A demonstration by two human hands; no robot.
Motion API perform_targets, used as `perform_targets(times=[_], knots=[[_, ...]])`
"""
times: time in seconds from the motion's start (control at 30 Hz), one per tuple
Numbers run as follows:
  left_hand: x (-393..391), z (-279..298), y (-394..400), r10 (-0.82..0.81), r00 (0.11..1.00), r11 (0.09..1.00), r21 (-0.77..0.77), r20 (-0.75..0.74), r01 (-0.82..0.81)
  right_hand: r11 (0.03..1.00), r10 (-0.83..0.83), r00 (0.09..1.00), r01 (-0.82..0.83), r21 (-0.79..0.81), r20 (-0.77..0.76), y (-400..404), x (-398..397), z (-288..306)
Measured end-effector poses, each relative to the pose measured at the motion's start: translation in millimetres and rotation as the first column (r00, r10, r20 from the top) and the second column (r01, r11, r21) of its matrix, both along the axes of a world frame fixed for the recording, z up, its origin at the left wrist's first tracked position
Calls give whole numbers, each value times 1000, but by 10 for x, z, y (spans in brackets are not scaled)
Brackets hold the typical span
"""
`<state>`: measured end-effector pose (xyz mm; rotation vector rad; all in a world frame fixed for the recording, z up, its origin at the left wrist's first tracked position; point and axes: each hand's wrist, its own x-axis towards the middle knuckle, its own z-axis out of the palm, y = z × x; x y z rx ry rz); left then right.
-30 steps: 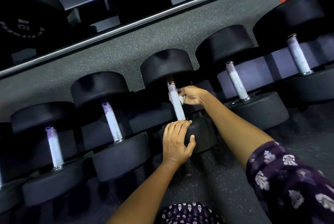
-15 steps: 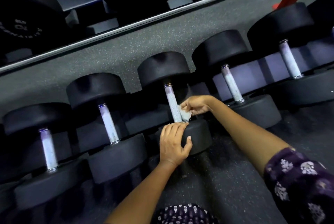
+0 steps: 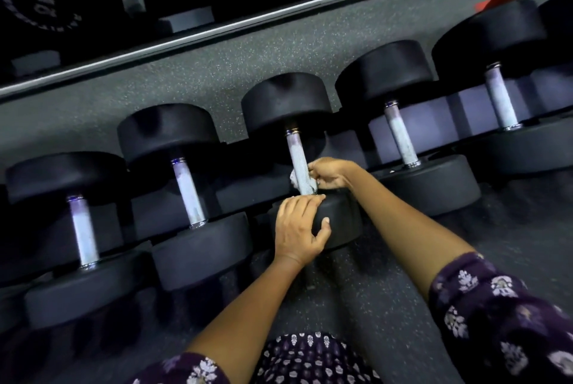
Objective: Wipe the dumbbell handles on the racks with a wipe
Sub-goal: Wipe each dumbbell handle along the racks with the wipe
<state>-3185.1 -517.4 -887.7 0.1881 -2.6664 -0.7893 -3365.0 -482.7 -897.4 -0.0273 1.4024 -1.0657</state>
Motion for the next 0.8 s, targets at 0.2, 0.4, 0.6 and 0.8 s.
perform_targets(times=[0.2,0.4,0.6,0.8], knots=[[4,10,22,-1,1000,1000,21,-1,1,990,111,993,-107,97,-35,186,-200,171],[-4,-4,2,-2,1000,1000,26,7,2,996,-73,989,79,44,-129,-80,-153,131],[-1,0,8,1,1000,999,38,14,-2,996,-75,992,80,46,-101,2,-278,184],[11,-12,3,0,1000,1000,32,10,-1,990,62,973,-32,136,-222,-106,-105,178]])
